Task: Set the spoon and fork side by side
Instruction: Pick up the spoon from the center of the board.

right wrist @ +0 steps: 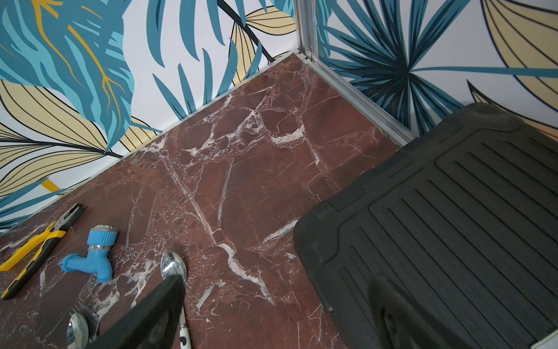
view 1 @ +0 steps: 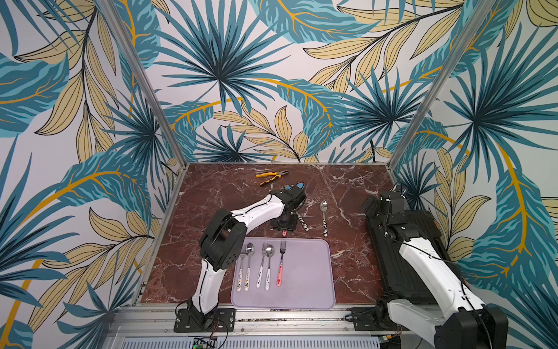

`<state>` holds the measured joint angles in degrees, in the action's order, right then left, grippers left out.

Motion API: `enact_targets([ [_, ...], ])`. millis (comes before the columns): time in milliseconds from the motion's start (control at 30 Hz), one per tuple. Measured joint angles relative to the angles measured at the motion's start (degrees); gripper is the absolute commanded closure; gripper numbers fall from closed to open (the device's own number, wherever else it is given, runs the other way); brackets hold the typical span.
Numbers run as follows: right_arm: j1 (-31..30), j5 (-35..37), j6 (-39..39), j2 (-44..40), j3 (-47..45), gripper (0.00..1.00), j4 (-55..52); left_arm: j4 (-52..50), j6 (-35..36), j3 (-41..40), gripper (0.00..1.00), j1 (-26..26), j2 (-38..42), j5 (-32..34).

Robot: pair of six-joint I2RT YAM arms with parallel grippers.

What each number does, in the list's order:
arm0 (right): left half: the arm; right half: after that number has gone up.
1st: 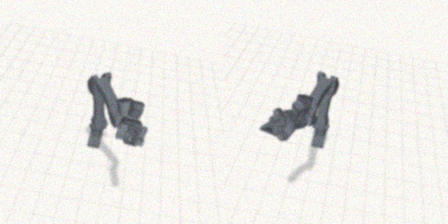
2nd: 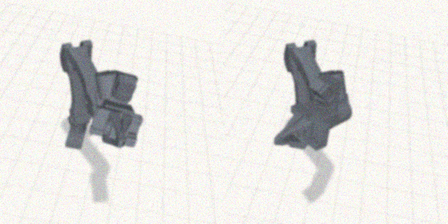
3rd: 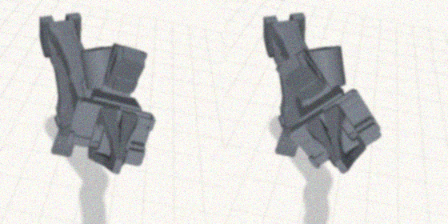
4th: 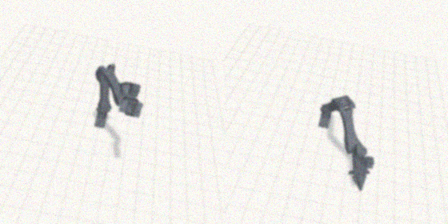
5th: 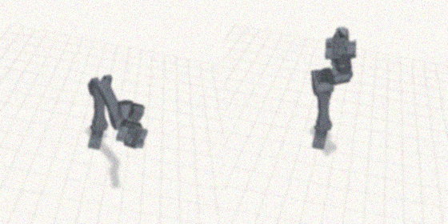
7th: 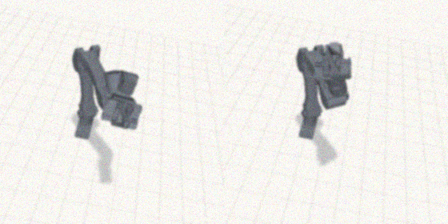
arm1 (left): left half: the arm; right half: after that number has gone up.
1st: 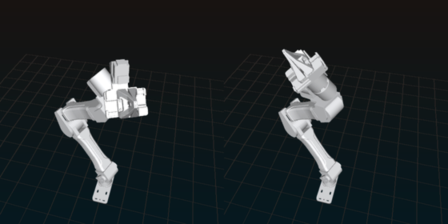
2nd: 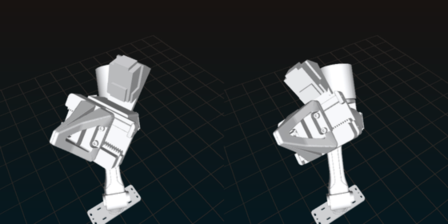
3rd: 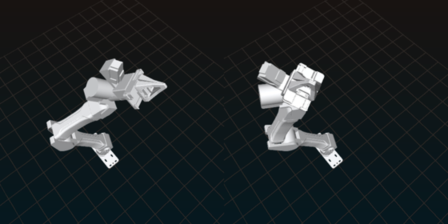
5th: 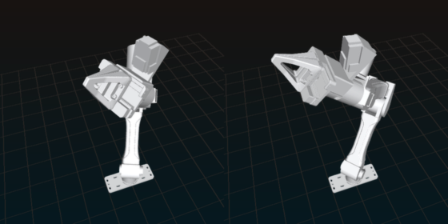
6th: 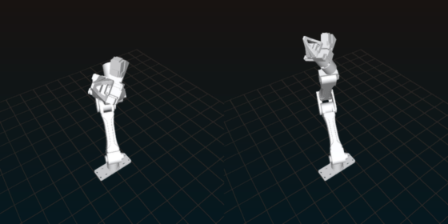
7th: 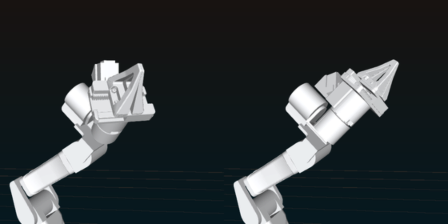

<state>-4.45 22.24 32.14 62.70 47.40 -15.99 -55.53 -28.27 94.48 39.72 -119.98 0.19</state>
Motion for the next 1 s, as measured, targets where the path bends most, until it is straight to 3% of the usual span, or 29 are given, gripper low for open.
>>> enact_targets([
  [367,0.00,0.04,0.02,0.00,0.00,0.01,-0.04,0.35,1.49,2.99,0.60,-1.42,-5.18,-0.72],
  [567,0.00,0.04,0.02,0.00,0.00,0.00,-0.24,0.39,1.97,4.50,0.71,-1.57,-6.14,-1.09],
  [733,0.00,0.02,0.02,0.00,0.00,0.00,-0.26,0.13,1.84,5.40,0.91,-1.57,-6.47,-1.31],
  [1000,0.00,0.02,0.02,0.00,0.00,0.01,-0.31,-0.61,1.84,6.19,0.98,-1.60,-6.43,-0.83],
])
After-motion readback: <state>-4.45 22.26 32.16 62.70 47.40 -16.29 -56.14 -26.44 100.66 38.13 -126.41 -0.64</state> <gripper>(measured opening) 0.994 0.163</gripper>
